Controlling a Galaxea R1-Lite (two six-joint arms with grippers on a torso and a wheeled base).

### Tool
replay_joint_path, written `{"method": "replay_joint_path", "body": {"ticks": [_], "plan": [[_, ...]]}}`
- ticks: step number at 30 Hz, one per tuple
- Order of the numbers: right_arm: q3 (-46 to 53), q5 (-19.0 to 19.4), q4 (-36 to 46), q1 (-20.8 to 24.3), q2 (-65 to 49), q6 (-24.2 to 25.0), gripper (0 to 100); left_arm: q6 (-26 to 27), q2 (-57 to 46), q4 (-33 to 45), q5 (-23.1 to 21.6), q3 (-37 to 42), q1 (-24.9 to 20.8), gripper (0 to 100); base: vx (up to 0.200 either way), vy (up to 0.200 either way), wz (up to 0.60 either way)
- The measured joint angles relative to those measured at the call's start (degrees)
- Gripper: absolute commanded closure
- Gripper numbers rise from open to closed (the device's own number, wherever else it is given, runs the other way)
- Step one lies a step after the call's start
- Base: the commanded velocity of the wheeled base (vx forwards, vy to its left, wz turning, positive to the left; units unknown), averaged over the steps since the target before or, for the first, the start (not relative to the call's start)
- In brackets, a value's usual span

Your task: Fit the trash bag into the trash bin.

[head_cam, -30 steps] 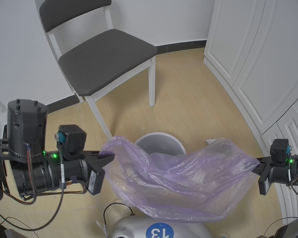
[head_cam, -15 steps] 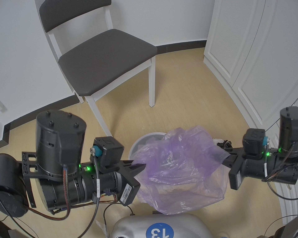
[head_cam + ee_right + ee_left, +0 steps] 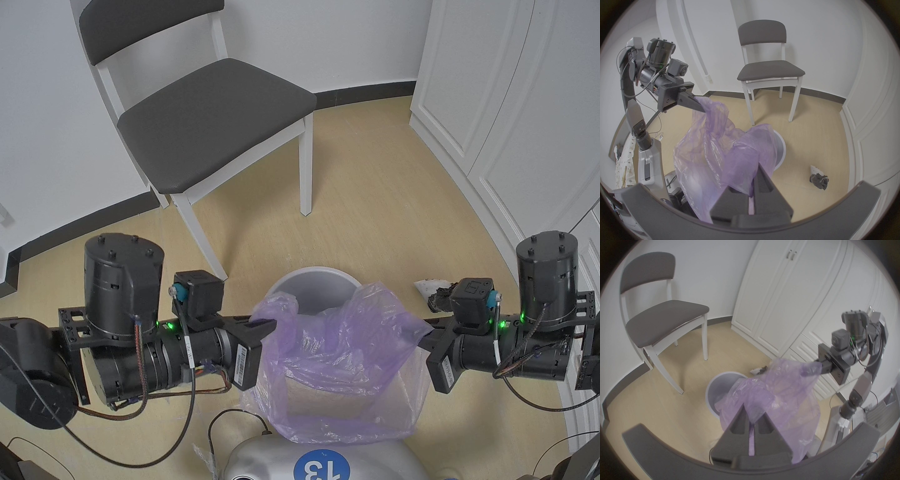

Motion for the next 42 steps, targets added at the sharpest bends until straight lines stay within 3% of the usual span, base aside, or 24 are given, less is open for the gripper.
{"method": "replay_joint_path", "body": {"ticks": [4,12,24,35,42], "plan": [[0.1,2.4,-0.1,-2.2,0.9,1.0,100,-0.5,3.1,-4.7,-0.9,0.9,3.3,100,0.000,0.000,0.00],[0.0,3.6,-7.4,-5.4,6.3,8.3,100,-2.0,9.0,-13.1,-2.9,1.4,7.6,100,0.000,0.000,0.00],[-4.6,4.8,-12.7,-9.4,15.7,14.6,100,-2.4,14.3,-18.6,-5.6,-0.5,12.5,100,0.000,0.000,0.00],[-7.4,4.2,-2.2,-12.3,18.3,15.1,100,-2.5,14.1,-17.9,-6.5,0.4,14.2,100,0.000,0.000,0.00],[-7.2,4.1,3.8,-14.9,16.6,12.7,100,-3.0,12.1,-13.0,-6.2,1.9,14.2,100,0.000,0.000,0.00]]}}
